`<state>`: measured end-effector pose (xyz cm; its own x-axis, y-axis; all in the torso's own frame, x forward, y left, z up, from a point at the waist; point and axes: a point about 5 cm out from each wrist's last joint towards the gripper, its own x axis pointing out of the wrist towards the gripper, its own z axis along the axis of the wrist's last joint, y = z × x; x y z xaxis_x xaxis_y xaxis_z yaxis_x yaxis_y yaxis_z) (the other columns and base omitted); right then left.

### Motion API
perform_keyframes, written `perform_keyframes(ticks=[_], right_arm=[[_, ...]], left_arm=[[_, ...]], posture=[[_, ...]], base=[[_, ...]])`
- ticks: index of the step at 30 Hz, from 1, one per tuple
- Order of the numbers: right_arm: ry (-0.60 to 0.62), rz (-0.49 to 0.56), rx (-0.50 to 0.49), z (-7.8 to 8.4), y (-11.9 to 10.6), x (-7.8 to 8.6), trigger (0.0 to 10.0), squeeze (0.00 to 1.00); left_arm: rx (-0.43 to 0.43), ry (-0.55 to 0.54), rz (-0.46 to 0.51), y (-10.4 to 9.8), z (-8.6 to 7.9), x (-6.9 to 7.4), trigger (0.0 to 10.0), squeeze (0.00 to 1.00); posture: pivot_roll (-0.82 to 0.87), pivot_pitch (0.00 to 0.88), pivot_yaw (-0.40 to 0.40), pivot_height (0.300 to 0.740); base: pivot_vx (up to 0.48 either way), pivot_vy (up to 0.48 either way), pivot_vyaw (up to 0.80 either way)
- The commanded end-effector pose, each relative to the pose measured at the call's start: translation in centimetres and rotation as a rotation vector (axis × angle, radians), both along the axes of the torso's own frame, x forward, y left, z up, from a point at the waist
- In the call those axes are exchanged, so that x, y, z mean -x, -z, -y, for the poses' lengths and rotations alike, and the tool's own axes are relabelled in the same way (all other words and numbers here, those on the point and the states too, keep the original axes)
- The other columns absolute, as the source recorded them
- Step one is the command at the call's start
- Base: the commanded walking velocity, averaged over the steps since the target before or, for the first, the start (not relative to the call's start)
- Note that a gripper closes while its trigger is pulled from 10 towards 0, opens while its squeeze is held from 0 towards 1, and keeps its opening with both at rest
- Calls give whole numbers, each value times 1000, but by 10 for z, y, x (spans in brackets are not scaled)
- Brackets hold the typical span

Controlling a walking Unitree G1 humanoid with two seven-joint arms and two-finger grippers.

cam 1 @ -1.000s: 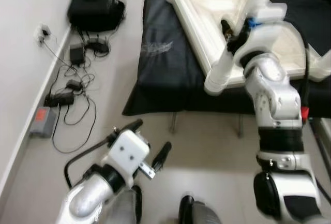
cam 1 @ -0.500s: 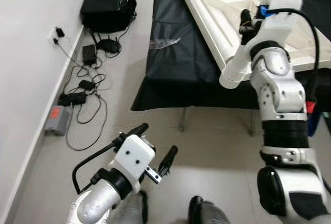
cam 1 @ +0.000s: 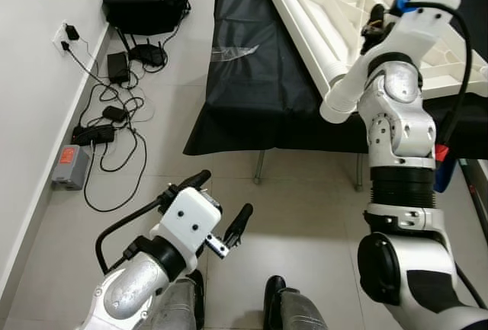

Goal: Building children table

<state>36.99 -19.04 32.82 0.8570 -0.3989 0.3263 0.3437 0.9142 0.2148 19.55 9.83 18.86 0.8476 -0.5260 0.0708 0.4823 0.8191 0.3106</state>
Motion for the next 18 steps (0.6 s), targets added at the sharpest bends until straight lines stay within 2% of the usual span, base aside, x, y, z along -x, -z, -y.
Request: perform_keyframes(ticks=[1,8,10,18], right_arm=[[52,-35,3,6,10,-1,10000,0],[65,-73,68,1,15,-2,10000,0],[60,-102,105,-7,22,-2,10000,0],[62,-131,82,-15,31,-4,10000,0]], left_arm=[[-7,2,-26,5,0,0,10000,0],[-10,0,-22,5,0,0,10000,0],[-7,1,-19,4,1,-1,10000,0],[-6,5,-15,4,3,0,10000,0]], posture=[[167,331,-44,740],[167,330,-43,740],[165,325,-43,740],[160,315,-53,740]], base=[[0,0,0],[0,0,0],[0,0,0],[0,0,0]])
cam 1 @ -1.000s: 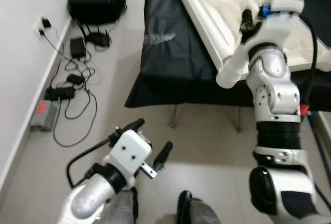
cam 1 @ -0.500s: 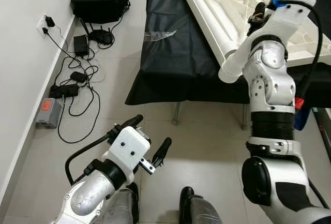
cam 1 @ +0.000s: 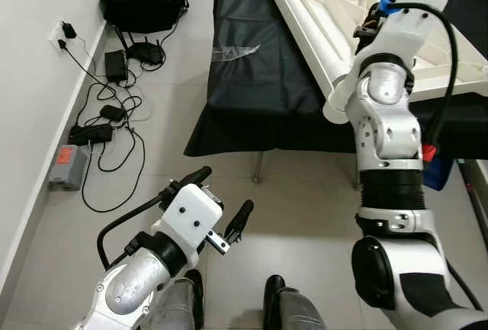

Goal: Building children table

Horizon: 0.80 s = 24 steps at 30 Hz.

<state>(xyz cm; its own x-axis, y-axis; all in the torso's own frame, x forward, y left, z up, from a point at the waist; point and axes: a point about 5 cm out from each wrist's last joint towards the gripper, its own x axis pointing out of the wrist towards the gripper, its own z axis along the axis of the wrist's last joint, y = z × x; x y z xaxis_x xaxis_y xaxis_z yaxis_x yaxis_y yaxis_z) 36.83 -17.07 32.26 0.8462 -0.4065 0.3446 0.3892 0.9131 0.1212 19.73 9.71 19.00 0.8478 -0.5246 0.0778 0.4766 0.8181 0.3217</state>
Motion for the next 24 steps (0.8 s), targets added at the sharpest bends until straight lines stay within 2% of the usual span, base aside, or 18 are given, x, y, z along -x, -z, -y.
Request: perform_keyframes(ticks=[1,13,19,24], right_arm=[[22,-122,-54,4,29,-7,10000,0],[26,-160,-82,4,39,-9,10000,0],[90,-197,-93,3,48,-7,10000,0],[159,-217,-142,-6,55,-2,10000,0]], left_arm=[[2,6,-28,6,2,3,10000,0],[5,7,-30,6,3,5,10000,0],[7,6,-27,6,3,4,10000,0],[6,6,-25,5,3,4,10000,0]], posture=[[161,313,-55,740],[160,309,-58,740],[159,309,-59,740],[163,313,-59,740]], base=[[0,0,0],[0,0,0],[0,0,0],[0,0,0]])
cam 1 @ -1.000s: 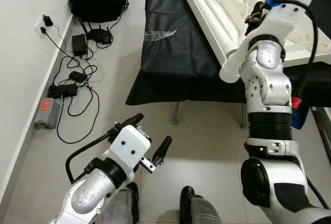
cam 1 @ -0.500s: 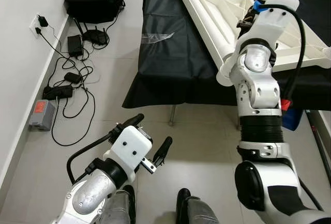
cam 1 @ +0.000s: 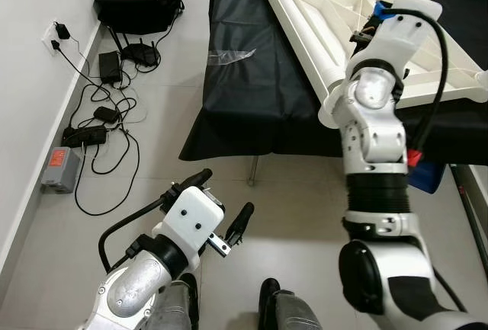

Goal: Building children table

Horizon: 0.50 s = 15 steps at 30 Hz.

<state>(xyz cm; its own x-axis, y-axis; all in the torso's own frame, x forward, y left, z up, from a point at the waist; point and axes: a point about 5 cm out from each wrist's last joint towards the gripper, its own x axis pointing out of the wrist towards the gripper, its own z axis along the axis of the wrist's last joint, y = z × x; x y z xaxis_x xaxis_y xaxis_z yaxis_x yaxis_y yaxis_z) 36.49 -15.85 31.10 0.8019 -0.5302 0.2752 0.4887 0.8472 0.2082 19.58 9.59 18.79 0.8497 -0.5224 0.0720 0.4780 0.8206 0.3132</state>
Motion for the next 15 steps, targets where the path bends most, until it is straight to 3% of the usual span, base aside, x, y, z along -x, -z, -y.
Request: perform_keyframes(ticks=[1,3,8,12,15], right_arm=[[82,-207,-53,3,44,-5,10000,0],[154,-226,-59,-2,44,-3,10000,0],[204,-240,-60,-4,45,-1,10000,0],[366,-317,-68,-7,51,2,10000,0],[375,-315,-69,-7,51,2,10000,0]], left_arm=[[0,7,-15,3,2,3,10000,0],[-2,6,-14,3,1,2,10000,0],[-2,5,-13,3,1,2,10000,0],[0,3,-13,3,2,2,10000,0],[-1,3,-14,3,2,2,10000,0]], posture=[[165,313,-62,740],[164,313,-60,740],[164,313,-60,740],[164,317,-64,740],[164,317,-64,740]], base=[[0,0,0],[0,0,0],[0,0,0],[0,0,0],[0,0,0]])
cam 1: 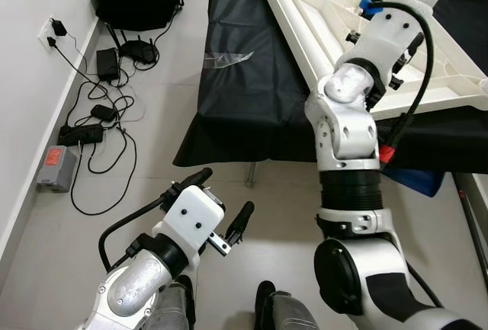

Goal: Building children table

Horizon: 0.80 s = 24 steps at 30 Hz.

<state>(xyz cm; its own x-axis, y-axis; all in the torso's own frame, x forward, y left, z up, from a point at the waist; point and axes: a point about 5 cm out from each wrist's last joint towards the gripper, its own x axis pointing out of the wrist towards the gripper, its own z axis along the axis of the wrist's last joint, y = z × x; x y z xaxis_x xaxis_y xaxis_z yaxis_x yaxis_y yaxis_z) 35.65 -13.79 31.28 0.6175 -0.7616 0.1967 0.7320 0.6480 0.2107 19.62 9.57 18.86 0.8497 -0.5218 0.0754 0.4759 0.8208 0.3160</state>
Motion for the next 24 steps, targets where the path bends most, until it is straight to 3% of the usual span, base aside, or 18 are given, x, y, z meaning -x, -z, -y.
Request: perform_keyframes(ticks=[1,16,24], right_arm=[[76,-250,-53,10,53,-6,10000,0],[133,-268,-200,-11,54,-9,10000,0],[-82,-178,-331,-12,53,-17,10000,0]], left_arm=[[0,1,-19,4,2,3,10000,0],[-1,0,-22,5,2,4,10000,0],[-5,-4,-21,5,1,4,10000,0]], posture=[[162,318,-68,740],[170,323,-73,740],[166,323,-76,740]], base=[[0,0,0],[0,0,0],[0,0,0]])
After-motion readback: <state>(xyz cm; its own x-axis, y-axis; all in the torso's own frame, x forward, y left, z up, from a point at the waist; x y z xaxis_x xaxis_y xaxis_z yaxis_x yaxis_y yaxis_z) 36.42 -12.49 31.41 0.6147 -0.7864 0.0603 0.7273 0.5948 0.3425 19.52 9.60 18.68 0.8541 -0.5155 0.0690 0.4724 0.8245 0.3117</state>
